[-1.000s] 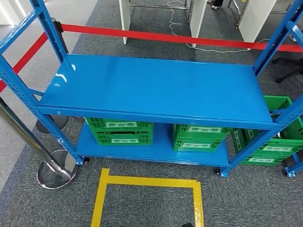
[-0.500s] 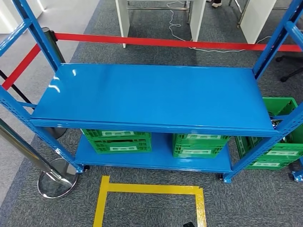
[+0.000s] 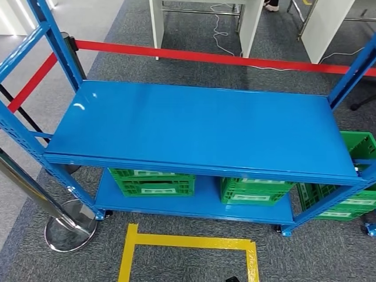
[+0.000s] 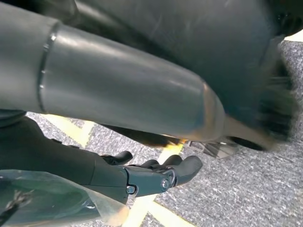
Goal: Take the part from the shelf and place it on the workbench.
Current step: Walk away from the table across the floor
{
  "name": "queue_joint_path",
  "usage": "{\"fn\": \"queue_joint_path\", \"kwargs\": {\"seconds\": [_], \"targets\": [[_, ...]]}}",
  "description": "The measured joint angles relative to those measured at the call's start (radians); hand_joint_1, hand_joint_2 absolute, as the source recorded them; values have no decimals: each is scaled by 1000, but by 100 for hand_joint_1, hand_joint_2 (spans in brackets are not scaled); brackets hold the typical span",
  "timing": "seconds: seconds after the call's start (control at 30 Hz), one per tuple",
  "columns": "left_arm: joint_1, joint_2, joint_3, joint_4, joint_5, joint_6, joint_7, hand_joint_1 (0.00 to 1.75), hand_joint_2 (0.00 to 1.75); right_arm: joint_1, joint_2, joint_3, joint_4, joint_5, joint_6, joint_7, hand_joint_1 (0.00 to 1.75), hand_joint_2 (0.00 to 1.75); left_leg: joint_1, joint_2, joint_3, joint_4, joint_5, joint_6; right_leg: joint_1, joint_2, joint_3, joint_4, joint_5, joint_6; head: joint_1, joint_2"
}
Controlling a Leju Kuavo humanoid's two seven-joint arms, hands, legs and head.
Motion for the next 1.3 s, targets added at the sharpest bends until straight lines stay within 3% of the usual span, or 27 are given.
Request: {"fn": "queue_joint_path", "kwargs": {"seconds": [0.03,0.07,0.13,0.17,0.2,0.37,0.4,0.47,0.5,0.53,0.57,0.6,0.67,0.7,0.77,0.87,0.93,1.0,1.03,1.07,1.1,1.13,1.2,1.27,1.3], "targets": [[1,0,0,0,0,0,0,0,0,2,0,0,0,0,0,0,0,0,-1,-1,7,0,-6,1,0,0,-27,24,12,0,0,0],[2,0,0,0,0,0,0,0,0,4,0,0,0,0,-1,0,0,0,-1,-3,18,0,-14,0,0,0,-33,4,48,-2,0,0],[3,-1,0,0,0,0,0,0,0,6,0,0,0,0,-2,0,0,0,-1,-5,42,0,-32,-6,1,-1,2,-118,148,-7,0,0],[3,-1,0,0,0,0,0,0,0,5,0,0,0,1,-3,0,0,0,-3,-6,49,2,-42,-12,2,-2,26,-179,180,-11,0,0],[2,-1,0,0,0,0,0,0,0,4,0,0,1,2,-6,1,0,0,-5,-6,54,2,-49,-18,3,-2,42,-216,194,-15,-1,0],[-1,-2,0,0,1,0,0,0,0,5,0,0,0,6,-32,4,0,0,-4,-4,56,20,-76,-44,3,1,68,-245,180,-41,-10,0],[-2,-2,0,0,2,0,0,0,0,5,0,-1,0,5,-34,3,0,0,-3,-3,38,61,-96,-49,0,0,76,-249,178,-47,-12,0],[-2,-1,0,0,6,0,0,0,0,3,0,-1,0,-3,-35,0,0,0,-2,-3,-37,197,-147,-56,0,-2,88,-252,170,-55,-15,0],[0,-1,0,0,8,0,0,0,0,3,0,-2,0,-8,-35,-1,0,0,-2,-3,-76,257,-160,-57,1,-2,94,-252,166,-57,-15,0],[1,-1,0,0,11,-1,0,0,0,3,0,-5,0,-14,-36,-2,0,0,-2,-3,-103,288,-154,-58,1,0,100,-252,161,-57,-15,0],[2,-1,1,0,14,-2,0,0,0,4,0,-8,0,-18,-36,-2,0,0,-2,-3,-112,282,-128,-56,1,5,108,-252,156,-57,-16,0],[3,-1,1,0,17,-4,0,0,0,4,0,-11,0,-21,-36,-2,0,0,-2,-6,-103,236,-82,-53,1,11,116,-252,151,-55,-15,0],[5,0,1,0,19,-7,0,0,0,1,1,-18,0,-26,-35,-2,0,0,-3,-30,-64,108,4,-43,3,26,127,-252,140,-50,-15,0],[6,0,2,0,19,-8,0,0,0,-1,2,-20,0,-28,-34,-2,0,0,-3,-42,-44,57,23,-39,3,34,128,-252,136,-45,-15,0],[6,0,2,0,19,-8,-1,0,0,-4,3,-24,0,-29,-33,-1,0,0,-5,-50,-28,24,19,-33,2,50,123,-255,134,-31,-15,0],[3,-3,2,0,19,0,-1,0,0,-4,3,-26,0,-29,-32,2,0,0,-1,-30,-13,1,22,-19,0,49,115,-248,124,-14,-13,0],[2,-5,3,0,19,13,1,0,0,-5,3,-27,0,-29,-31,6,0,0,3,-10,-5,-10,23,-9,2,25,71,-161,76,-8,-8,0],[2,-6,3,0,19,21,3,0,0,-7,3,-27,0,-29,-30,7,0,0,1,10,-3,-11,19,-4,2,11,-7,-30,26,-3,-6,0],[1,-6,3,0,19,23,3,0,0,-5,3,-27,0,-29,-30,8,0,0,1,20,-1,-11,16,-3,2,8,-34,8,23,-1,-6,0],[1,-7,3,0,19,24,3,0,0,-4,3,-27,0,-29,-30,8,0,0,0,29,3,-10,12,-3,2,6,-42,8,41,0,-6,0],[1,-7,3,0,19,25,3,0,0,-2,2,-27,0,-28,-30,8,0,0,1,37,9,-10,7,-5,2,0,-29,-32,78,0,-5,0],[1,-8,3,0,19,25,3,0,0,0,2,-27,0,-28,-30,9,0,0,1,46,17,-10,1,-8,2,-15,1,-101,123,0,-5,0],[1,-9,3,0,19,25,3,0,0,-2,2,-28,0,-28,-30,9,0,0,-6,60,28,-6,-12,-19,6,-55,55,-218,175,-8,-3,0],[0,-9,3,0,19,26,4,0,0,-4,3,-28,0,-28,-30,9,0,0,-13,72,34,-5,-19,-28,10,-67,71,-248,177,-23,-4,0],[-1,-9,3,0,19,26,4,0,0,-4,3,-28,0,-28,-30,9,0,0,-13,80,38,-6,-21,-31,9,-54,72,-248,178,-30,-4,0]]}}
